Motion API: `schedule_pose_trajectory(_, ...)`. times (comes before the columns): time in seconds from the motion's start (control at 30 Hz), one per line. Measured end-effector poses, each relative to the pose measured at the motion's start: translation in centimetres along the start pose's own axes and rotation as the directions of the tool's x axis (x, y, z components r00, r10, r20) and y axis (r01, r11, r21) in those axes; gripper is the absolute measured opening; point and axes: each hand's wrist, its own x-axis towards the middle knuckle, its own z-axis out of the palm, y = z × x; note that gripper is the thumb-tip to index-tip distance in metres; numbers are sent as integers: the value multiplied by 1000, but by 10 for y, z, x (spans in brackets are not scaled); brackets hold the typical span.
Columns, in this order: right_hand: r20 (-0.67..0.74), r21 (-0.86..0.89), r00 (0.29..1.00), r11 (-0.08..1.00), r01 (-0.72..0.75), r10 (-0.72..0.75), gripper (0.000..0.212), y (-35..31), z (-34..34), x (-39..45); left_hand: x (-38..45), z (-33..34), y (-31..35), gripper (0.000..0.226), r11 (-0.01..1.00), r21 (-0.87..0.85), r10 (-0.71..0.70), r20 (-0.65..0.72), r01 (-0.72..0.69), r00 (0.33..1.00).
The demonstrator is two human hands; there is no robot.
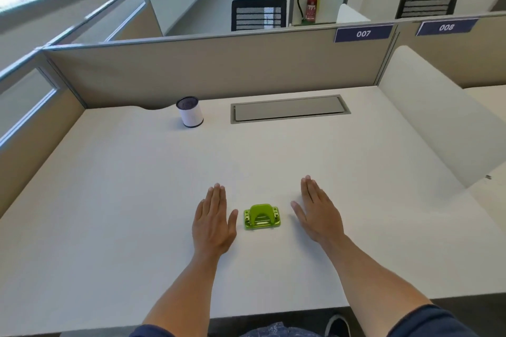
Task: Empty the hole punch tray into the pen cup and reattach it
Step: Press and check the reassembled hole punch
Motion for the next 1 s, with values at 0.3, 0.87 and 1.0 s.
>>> schedule_pose_trajectory(0.3,10,-43,999,998,52,-51,76,8,6,-3,-3,-1,-7,78,1000,-23,11,-19,-11,1000)
schedule_pose_trajectory(0.87,213,88,932,955,282,-294,54,-3,-1,-1,2,-2,7,70,900,35,420,193,-434,887)
schedule_pose_trajectory(1.0,262,93,921,957,274,-289,52,-7,-4,-2,2,-5,10,68,888,50,442,178,-457,879)
